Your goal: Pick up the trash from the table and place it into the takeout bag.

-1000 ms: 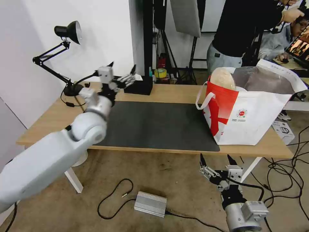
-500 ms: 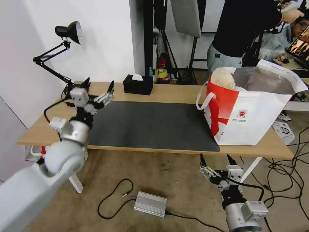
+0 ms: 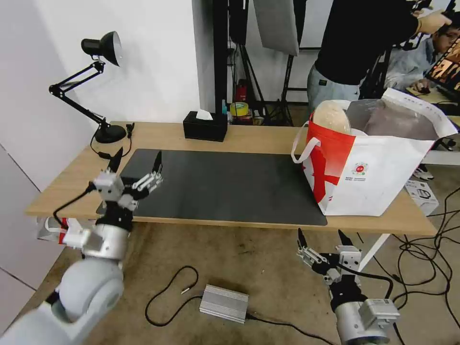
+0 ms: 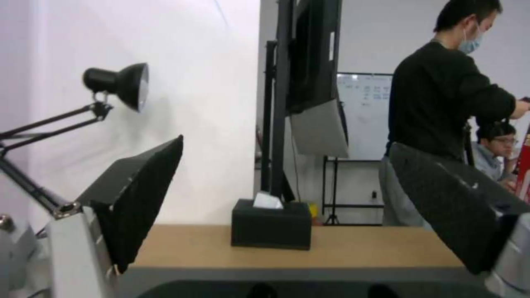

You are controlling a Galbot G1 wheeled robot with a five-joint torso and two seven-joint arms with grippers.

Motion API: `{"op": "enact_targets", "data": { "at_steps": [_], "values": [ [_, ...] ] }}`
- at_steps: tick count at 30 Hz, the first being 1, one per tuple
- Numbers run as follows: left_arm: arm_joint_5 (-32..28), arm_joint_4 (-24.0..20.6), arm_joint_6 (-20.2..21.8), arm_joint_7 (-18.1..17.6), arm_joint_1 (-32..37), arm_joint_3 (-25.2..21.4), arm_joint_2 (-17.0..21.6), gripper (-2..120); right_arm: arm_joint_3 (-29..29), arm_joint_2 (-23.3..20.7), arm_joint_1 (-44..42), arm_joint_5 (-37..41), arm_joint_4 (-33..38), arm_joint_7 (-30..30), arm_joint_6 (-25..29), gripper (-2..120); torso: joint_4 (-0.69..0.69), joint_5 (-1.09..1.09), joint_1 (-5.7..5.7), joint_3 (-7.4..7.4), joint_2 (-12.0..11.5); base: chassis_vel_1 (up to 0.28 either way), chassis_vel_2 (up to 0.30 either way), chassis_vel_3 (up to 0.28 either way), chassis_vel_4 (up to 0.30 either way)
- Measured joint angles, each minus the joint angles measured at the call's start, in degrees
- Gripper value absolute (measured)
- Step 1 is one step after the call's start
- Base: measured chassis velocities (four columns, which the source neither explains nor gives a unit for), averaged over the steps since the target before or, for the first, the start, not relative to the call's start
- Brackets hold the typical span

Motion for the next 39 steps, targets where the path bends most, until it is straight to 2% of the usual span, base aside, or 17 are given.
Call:
{"op": "enact_targets", "data": {
  "at_steps": [1, 3, 6, 8, 10, 18, 20, 39],
  "values": [
    [1.65, -0.27, -0.56, 0.35, 1.46, -0.32, -1.51, 100, 0.00, 0.00, 0.00, 0.00, 0.00, 0.00, 0.00, 100, 0.00, 0.01, 0.00, 0.00, 0.00, 0.000, 0.000, 0.000, 0.000],
    [2.32, -0.35, -0.80, 0.51, 1.99, -0.38, -2.18, 100, 0.00, 0.00, 0.00, 0.00, 0.00, 0.00, 0.00, 100, 0.00, 0.01, 0.00, 0.00, 0.00, 0.000, 0.000, 0.000, 0.000],
    [7.79, -0.54, -1.92, 1.26, 4.87, -0.05, -7.20, 100, 0.00, 0.00, 0.00, 0.00, 0.00, 0.00, 0.00, 100, 0.00, 0.00, 0.00, 0.01, 0.00, 0.000, 0.000, 0.000, 0.000],
    [8.47, -0.54, -2.02, 1.33, 5.22, 0.05, -7.97, 100, 0.00, 0.00, 0.00, 0.00, 0.00, 0.00, 0.00, 100, 0.00, 0.00, 0.00, 0.01, 0.01, 0.000, 0.000, 0.000, 0.000],
    [10.21, -0.36, -2.41, 1.58, 6.68, 0.33, -10.75, 100, 0.00, 0.00, 0.00, 0.00, 0.00, 0.00, 0.00, 100, 0.00, 0.00, 0.00, 0.01, 0.00, 0.000, 0.000, 0.000, 0.000],
    [13.20, 0.01, -3.50, 2.65, 9.90, 0.58, -14.07, 100, 0.00, 0.00, 0.00, 0.00, 0.00, 0.00, 0.00, 100, -0.01, 0.00, 0.00, 0.01, 0.00, 0.000, 0.000, 0.000, 0.000],
    [15.90, 0.66, -4.19, 3.21, 11.58, 1.28, -15.89, 100, 0.00, 0.00, 0.00, 0.00, 0.00, 0.00, 0.00, 100, 0.00, 0.00, 0.00, 0.01, 0.01, 0.000, 0.000, 0.000, 0.000],
    [22.64, 4.50, -6.58, 3.03, 18.61, 4.03, -19.15, 100, 0.00, 0.00, 0.00, 0.00, 0.00, 0.00, 0.00, 100, 0.00, 0.00, 0.00, 0.00, 0.00, 0.000, 0.000, 0.000, 0.000]
  ]
}}
